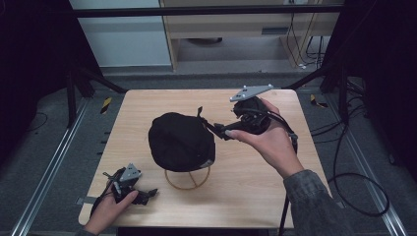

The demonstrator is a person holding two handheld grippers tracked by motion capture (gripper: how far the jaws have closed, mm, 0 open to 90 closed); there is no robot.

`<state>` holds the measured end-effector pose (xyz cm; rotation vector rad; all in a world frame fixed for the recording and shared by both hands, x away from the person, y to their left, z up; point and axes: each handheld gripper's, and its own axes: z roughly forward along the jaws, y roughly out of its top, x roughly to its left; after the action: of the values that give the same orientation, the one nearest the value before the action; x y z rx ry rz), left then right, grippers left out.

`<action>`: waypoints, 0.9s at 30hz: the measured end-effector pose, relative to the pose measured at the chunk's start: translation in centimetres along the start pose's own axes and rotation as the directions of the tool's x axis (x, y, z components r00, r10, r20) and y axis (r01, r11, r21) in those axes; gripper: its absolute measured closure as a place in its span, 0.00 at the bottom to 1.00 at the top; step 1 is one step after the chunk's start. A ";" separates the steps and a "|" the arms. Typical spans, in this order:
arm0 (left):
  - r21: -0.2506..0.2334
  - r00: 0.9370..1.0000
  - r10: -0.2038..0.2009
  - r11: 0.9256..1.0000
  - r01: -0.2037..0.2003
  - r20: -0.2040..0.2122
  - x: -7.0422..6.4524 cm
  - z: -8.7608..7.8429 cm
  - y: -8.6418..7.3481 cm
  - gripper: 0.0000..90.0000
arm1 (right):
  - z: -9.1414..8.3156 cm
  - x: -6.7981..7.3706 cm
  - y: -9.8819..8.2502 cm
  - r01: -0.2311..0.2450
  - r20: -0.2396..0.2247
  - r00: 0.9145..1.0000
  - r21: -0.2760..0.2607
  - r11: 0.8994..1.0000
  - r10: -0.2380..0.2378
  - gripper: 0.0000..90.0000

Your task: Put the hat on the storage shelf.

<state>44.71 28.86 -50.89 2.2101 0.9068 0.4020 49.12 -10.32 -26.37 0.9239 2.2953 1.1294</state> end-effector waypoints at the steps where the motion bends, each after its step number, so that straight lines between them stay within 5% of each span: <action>1: 0.000 1.000 0.001 1.000 -0.001 0.000 0.0 0.0 0.0 0.00 | 0.1 -0.1 -0.5 -0.006 0.003 1.000 -0.004 1.000 0.006 0.12; 10: 0.003 1.000 0.001 1.000 -0.001 0.001 0.0 0.0 0.0 0.00 | 0.8 -0.5 -3.6 -0.015 0.048 0.999 0.014 1.000 0.015 0.10; 15: 0.003 1.000 0.002 1.000 -0.002 0.002 0.0 0.0 0.0 0.00 | 0.6 -1.2 -5.1 -0.022 0.013 1.000 0.012 1.000 0.022 0.10; 27: 0.003 1.000 0.003 1.000 -0.003 0.001 0.0 0.0 0.0 0.00 | 1.3 -3.0 -9.6 -0.085 0.050 0.995 0.073 0.994 0.082 0.15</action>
<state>44.69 28.85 -50.88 2.2139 0.9044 0.4008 48.38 -16.06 -34.65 1.0725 2.2945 1.0496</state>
